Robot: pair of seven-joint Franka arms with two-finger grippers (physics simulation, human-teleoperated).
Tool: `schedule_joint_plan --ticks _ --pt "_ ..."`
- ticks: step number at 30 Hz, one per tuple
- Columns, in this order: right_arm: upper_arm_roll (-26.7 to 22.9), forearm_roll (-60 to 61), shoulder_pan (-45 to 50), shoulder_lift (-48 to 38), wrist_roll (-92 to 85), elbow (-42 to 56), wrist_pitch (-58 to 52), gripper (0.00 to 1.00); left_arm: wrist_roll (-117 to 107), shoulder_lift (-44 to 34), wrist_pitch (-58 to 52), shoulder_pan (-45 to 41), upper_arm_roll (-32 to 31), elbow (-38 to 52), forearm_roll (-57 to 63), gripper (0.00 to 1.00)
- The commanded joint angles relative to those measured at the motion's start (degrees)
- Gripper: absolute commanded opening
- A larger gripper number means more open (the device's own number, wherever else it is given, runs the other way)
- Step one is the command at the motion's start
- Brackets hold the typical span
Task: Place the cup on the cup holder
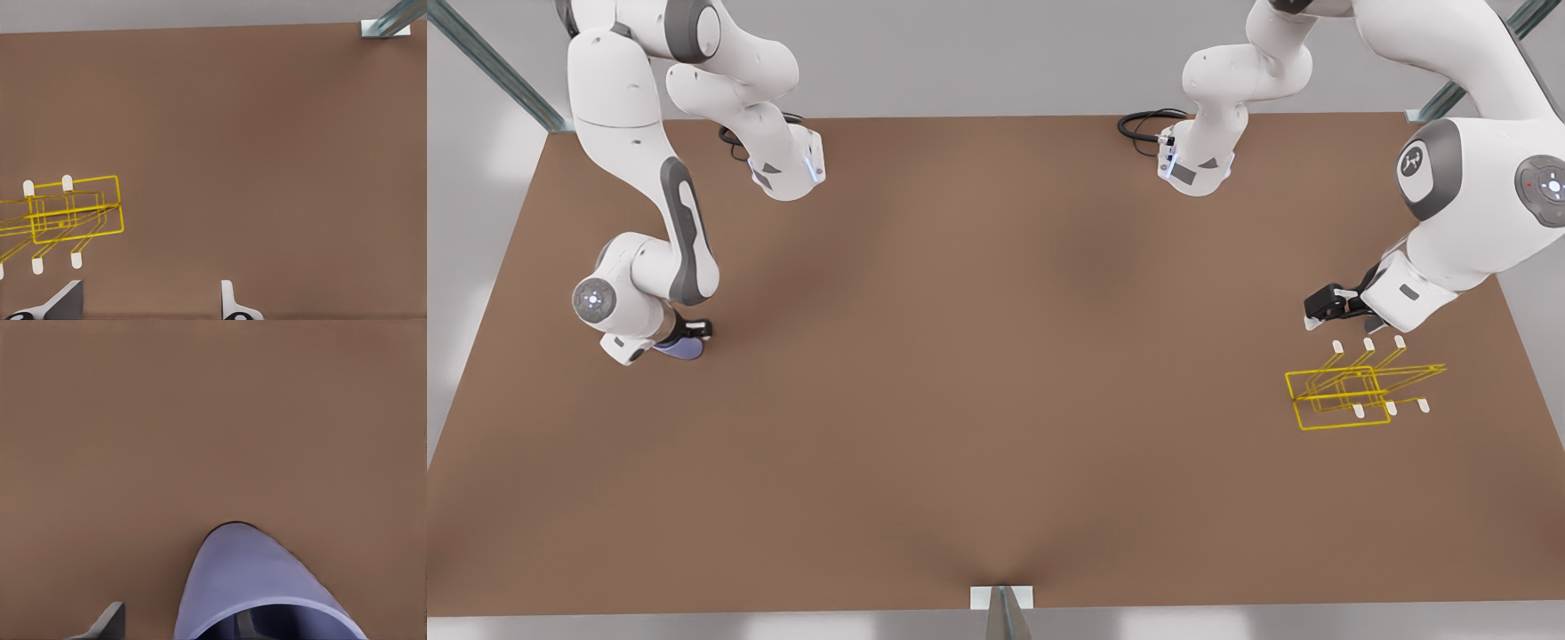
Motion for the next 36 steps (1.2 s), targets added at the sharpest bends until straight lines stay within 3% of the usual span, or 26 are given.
schedule_joint_plan --ticks 1,2,10,15,17,19,21,23,25,29,31,33,34,36 --pt "-0.09 0.12 -0.01 0.19 -6.03 0.03 2.87 0.27 -2.57 -0.06 -0.20 -0.05 -0.07 -0.03 0.04 1.00" --pt "-0.09 0.12 -0.18 0.19 -7.87 0.03 2.87 0.21 -2.74 -0.06 -0.11 -0.05 -0.07 -0.03 0.05 1.00" --pt "-0.09 3.02 -0.53 -0.42 -13.15 0.20 2.08 0.21 -5.64 0.29 -0.37 -0.05 -0.51 0.15 0.13 1.00" --pt "0.09 3.02 -0.18 -4.38 -14.21 9.95 -19.35 0.21 -6.26 0.38 -0.29 -0.05 -0.51 0.15 0.13 1.00" --pt "4.04 3.89 0.08 -4.55 -11.40 15.93 -26.65 0.21 -8.10 0.38 -0.28 -0.13 -0.51 0.15 0.04 1.00" --pt "11.59 4.25 0.08 -3.94 -2.26 22.35 -31.84 0.21 -8.10 0.38 -0.28 -0.13 -0.51 0.06 0.04 1.00" --pt "16.87 12.24 0.26 -1.22 5.21 28.41 -35.18 0.21 -8.19 0.38 -0.11 -0.13 -0.51 0.06 0.04 1.00" --pt "20.39 22.34 0.34 0.98 8.47 30.08 -34.39 0.21 -8.72 0.73 -0.02 -0.13 -0.51 0.15 0.04 1.00" --pt "20.48 31.14 2.71 4.76 8.56 32.45 -31.76 0.21 -8.72 0.73 -0.20 -0.13 -0.51 0.15 0.04 1.00" --pt "25.31 47.13 6.23 9.42 10.93 35.97 -20.43 0.21 -8.98 0.73 -0.64 -0.13 -0.60 0.24 -0.04 1.00" --pt "32.95 52.59 6.94 12.93 16.02 38.60 -7.60 0.21 -11.43 1.08 -0.37 -0.40 -0.86 0.06 -0.22 1.00" --pt "35.15 57.60 9.48 19.52 18.40 46.51 -1.98 0.21 -49.20 3.46 4.28 -0.57 -6.93 0.24 -0.22 1.00" --pt "38.93 58.21 9.49 22.95 18.58 49.06 3.30 0.21 -66.16 4.77 6.83 -0.57 -9.12 0.24 -0.13 1.00" --pt "39.46 58.92 11.77 27.78 22.71 56.27 5.77 0.21 -99.13 7.06 15.26 -1.36 -11.76 0.33 0.39 1.00"
